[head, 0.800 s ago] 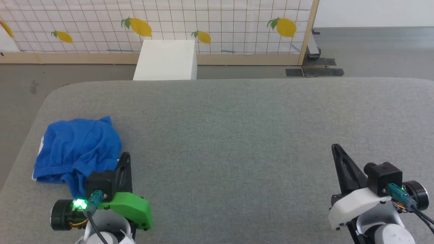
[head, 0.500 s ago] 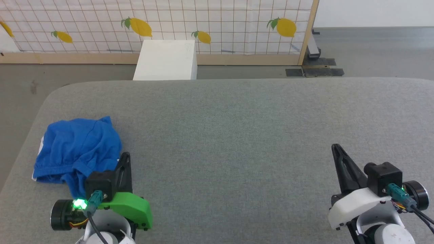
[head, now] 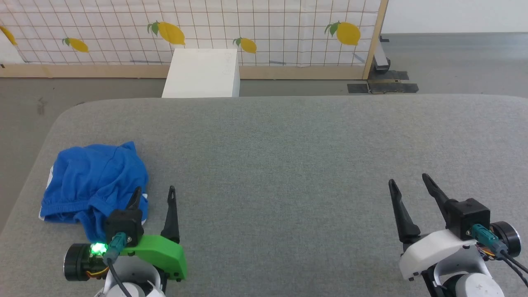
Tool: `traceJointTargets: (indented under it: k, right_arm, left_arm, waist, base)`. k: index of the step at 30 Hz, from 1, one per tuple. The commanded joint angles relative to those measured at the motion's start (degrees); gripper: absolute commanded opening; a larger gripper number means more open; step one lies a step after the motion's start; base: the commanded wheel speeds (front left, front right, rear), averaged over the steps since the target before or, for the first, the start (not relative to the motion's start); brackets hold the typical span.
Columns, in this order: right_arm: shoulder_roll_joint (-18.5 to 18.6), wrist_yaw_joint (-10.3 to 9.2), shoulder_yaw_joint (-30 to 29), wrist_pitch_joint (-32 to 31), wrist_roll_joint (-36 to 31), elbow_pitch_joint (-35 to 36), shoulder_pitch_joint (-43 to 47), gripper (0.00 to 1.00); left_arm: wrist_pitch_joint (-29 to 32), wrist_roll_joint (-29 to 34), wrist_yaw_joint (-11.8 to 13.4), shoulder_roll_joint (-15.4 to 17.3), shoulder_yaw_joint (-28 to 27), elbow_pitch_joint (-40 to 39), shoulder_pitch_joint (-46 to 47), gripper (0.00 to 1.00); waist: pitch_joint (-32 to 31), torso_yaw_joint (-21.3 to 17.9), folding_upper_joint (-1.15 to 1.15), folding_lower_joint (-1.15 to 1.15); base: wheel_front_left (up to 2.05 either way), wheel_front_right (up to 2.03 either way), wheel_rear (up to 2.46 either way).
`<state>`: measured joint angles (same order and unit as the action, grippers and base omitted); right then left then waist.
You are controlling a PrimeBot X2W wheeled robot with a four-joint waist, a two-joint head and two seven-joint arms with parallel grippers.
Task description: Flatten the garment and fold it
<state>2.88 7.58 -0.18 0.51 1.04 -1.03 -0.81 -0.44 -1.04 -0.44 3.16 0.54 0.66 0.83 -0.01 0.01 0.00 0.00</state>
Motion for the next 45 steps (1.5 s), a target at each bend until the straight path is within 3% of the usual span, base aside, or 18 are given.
traceJointTargets:
  k: [1,16,45]
  right_arm:
    - [0.0,-0.01,-0.1,0.57,0.68,-0.42,0.32,1.0]
    - [0.0,-0.02,-0.21,2.33,2.65,-1.94,0.72,1.0]
    - [0.0,-0.04,0.31,5.76,6.16,-5.3,1.3,1.0]
  left_arm:
    - [-0.71,-0.25,-0.08,-0.02,0.0,0.32,-0.12,1.0]
    - [-2.46,-1.36,-0.17,-0.03,-0.41,1.38,-0.27,1.0]
    - [-5.88,-3.38,-0.39,-0.1,-1.57,3.46,-1.04,1.0]
  waist:
    - [-0.02,0.04,0.0,0.0]
    - [0.0,2.01,0.0,0.0]
    - [-0.08,10.85,0.0,0.0]
  base:
    - [0.0,0.0,0.0]
    - [0.0,0.0,0.0]
    - [0.0,0.0,0.0]
